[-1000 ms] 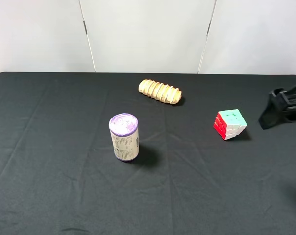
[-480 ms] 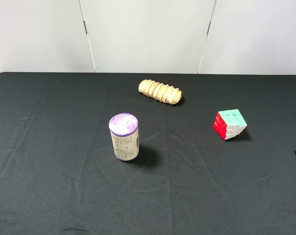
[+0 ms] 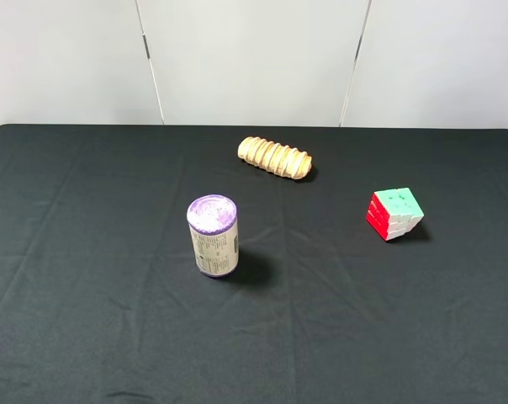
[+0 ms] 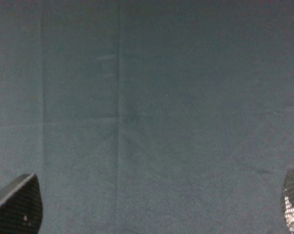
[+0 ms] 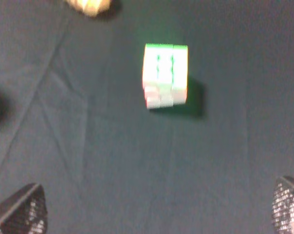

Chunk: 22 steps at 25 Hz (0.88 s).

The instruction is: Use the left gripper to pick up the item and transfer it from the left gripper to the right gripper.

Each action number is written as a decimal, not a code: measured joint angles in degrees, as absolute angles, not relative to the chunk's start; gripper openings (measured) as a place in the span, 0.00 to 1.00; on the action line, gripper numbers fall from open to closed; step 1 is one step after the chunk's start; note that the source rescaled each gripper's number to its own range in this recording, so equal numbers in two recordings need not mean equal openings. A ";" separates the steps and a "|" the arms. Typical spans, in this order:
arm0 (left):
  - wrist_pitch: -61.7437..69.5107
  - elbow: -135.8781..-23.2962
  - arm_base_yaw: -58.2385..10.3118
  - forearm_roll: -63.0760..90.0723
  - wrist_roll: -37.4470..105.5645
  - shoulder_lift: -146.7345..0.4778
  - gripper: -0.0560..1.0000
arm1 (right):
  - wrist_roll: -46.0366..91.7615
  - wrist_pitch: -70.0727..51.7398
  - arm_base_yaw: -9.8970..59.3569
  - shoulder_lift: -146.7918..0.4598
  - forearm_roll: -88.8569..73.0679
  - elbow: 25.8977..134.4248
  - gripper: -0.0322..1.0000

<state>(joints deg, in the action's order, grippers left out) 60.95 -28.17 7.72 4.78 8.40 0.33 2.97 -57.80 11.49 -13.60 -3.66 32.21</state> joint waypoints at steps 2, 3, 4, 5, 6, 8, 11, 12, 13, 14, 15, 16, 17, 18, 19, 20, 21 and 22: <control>60.95 -28.17 7.72 4.78 8.40 0.33 0.95 | 3.16 -57.72 11.49 -9.27 -3.66 29.88 1.00; 60.95 -28.17 7.72 4.78 8.40 0.33 0.95 | 3.20 -58.08 11.49 -7.28 -3.66 29.25 1.00; 60.95 -28.17 7.72 4.78 8.40 0.33 0.95 | 3.33 -58.14 11.49 -5.34 -3.66 28.81 1.00; 60.95 -28.17 7.72 4.78 8.40 0.33 0.95 | 3.32 -58.14 11.49 -3.87 -3.66 28.67 1.00; 60.95 -28.17 7.72 4.78 8.40 0.33 0.95 | 3.32 -58.14 11.49 -2.56 -3.59 28.67 1.00; 60.95 -28.17 7.72 4.78 8.40 0.33 0.95 | 3.32 -58.14 11.49 -0.30 -3.49 28.67 1.00; 60.90 -28.17 7.72 4.78 8.40 0.33 0.95 | 3.32 -58.14 11.49 0.22 -3.49 28.67 1.00; 60.90 -28.17 7.72 4.78 8.40 0.33 0.95 | 3.32 -58.14 11.49 0.26 -3.55 28.64 1.00; 60.90 -28.17 7.72 4.78 8.40 0.33 0.95 | 3.32 -58.14 11.49 0.28 -3.63 28.64 1.00; 60.90 -28.17 7.72 4.78 8.40 0.33 0.95 | 3.32 -58.14 11.49 0.28 -3.69 28.64 1.00; 60.90 -28.17 7.72 4.78 8.40 0.33 0.95 | 3.32 -58.14 11.49 0.28 -3.69 28.64 1.00; 60.90 -28.17 7.72 4.78 8.40 0.33 0.95 | 3.32 -58.14 11.49 0.28 -3.69 28.64 1.00; 60.90 -28.17 7.72 4.78 8.40 0.33 0.95 | 3.32 -58.14 11.49 0.28 -3.69 28.64 1.00; 60.90 -28.17 7.72 4.78 8.40 0.33 0.95 | 3.32 -58.14 11.49 0.28 -3.69 28.64 1.00; 60.90 -28.17 7.72 4.78 8.40 0.33 0.95 | 3.32 -58.14 11.43 0.28 -3.69 28.60 1.00; 60.90 -28.17 7.72 4.78 8.40 0.33 0.95 | 3.32 -58.14 11.18 0.28 -3.69 28.60 1.00; 60.90 -28.17 7.72 4.78 8.40 0.33 0.95 | 3.32 -58.14 10.54 0.28 -3.69 28.60 1.00; 60.90 -28.17 7.72 4.78 8.40 0.33 0.95 | 3.32 -58.14 9.35 0.28 -3.69 28.60 1.00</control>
